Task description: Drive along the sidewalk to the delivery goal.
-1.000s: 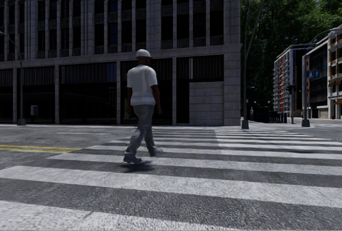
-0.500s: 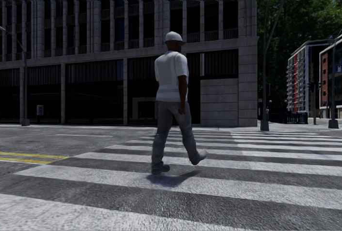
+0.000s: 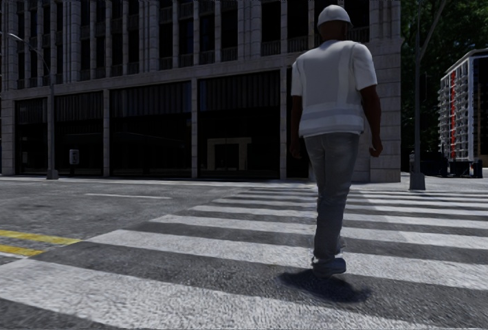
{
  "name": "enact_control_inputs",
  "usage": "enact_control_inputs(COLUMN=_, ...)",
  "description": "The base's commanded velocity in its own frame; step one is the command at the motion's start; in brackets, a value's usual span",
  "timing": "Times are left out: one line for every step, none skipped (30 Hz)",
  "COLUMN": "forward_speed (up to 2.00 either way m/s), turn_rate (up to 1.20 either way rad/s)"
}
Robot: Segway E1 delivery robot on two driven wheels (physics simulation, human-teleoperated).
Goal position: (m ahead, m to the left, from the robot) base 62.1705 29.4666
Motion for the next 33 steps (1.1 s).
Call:
enact_control_inputs(forward_speed=1.50, turn_rate=0.27)
enact_control_inputs(forward_speed=1.50, turn_rate=0.27)
enact_control_inputs(forward_speed=1.49, turn_rate=0.27)
enact_control_inputs(forward_speed=1.49, turn_rate=0.27)
enact_control_inputs(forward_speed=1.49, turn_rate=0.27)
enact_control_inputs(forward_speed=1.49, turn_rate=0.27)
enact_control_inputs(forward_speed=1.48, turn_rate=0.27)
enact_control_inputs(forward_speed=1.48, turn_rate=0.27)
enact_control_inputs(forward_speed=1.48, turn_rate=0.27)
enact_control_inputs(forward_speed=1.48, turn_rate=0.26)
enact_control_inputs(forward_speed=1.48, turn_rate=0.13)
enact_control_inputs(forward_speed=1.48, turn_rate=0.13)
enact_control_inputs(forward_speed=1.48, turn_rate=0.00)
enact_control_inputs(forward_speed=1.48, turn_rate=0.00)
enact_control_inputs(forward_speed=1.47, turn_rate=0.00)
enact_control_inputs(forward_speed=1.45, turn_rate=0.00)
enact_control_inputs(forward_speed=1.41, turn_rate=0.00)
enact_control_inputs(forward_speed=1.41, turn_rate=0.00)
enact_control_inputs(forward_speed=1.39, turn_rate=0.00)
enact_control_inputs(forward_speed=1.33, turn_rate=0.00)
enact_control_inputs(forward_speed=1.29, turn_rate=0.00)
enact_control_inputs(forward_speed=1.28, turn_rate=0.00)
enact_control_inputs(forward_speed=1.28, turn_rate=0.00)
enact_control_inputs(forward_speed=1.27, turn_rate=0.00)
enact_control_inputs(forward_speed=1.27, turn_rate=0.00)
enact_control_inputs(forward_speed=1.27, turn_rate=0.00)
enact_control_inputs(forward_speed=1.27, turn_rate=-0.02)
enact_control_inputs(forward_speed=1.27, turn_rate=-0.16)
enact_control_inputs(forward_speed=1.27, turn_rate=-0.22)
enact_control_inputs(forward_speed=2.00, turn_rate=-0.23)
enact_control_inputs(forward_speed=2.00, turn_rate=-0.27)
enact_control_inputs(forward_speed=2.00, turn_rate=-0.27)
enact_control_inputs(forward_speed=2.00, turn_rate=-0.33)
